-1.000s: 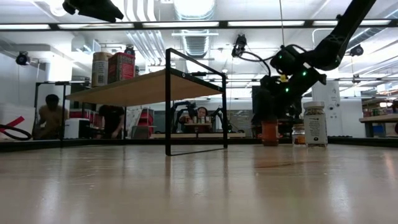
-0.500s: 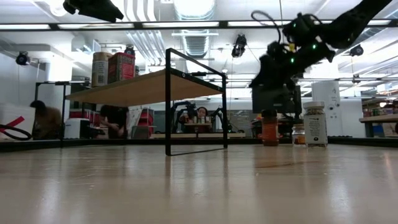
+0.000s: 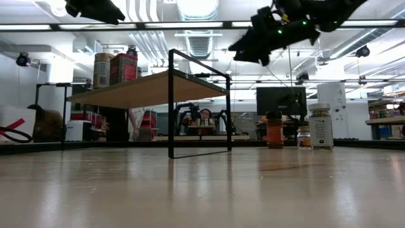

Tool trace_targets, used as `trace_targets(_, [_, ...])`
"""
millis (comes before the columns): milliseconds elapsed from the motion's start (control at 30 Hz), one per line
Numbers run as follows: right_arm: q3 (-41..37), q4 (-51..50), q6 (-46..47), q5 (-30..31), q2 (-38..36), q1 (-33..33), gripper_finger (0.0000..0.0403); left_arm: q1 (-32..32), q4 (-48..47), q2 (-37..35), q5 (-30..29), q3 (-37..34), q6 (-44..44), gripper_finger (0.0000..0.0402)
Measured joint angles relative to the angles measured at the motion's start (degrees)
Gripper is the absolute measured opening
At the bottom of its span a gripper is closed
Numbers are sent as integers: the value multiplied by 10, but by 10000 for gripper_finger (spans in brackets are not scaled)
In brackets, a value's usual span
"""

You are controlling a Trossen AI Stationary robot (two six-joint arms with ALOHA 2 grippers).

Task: Shelf spices
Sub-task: Remove the red seasoning can from the shelf

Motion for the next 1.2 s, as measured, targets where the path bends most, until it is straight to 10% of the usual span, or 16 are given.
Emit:
trace_targets(300, [140,-21,-29,-113,128,28,271,0,-37,-2,91,0,-75,231])
trace_targets(800, [356,-184,-159,-119,263,74,265,0,-124,4,214,0,-135,231])
trace_targets(1200, [355,-248,-193,-111,234,76,243,0,-123,49,147,0,83,231])
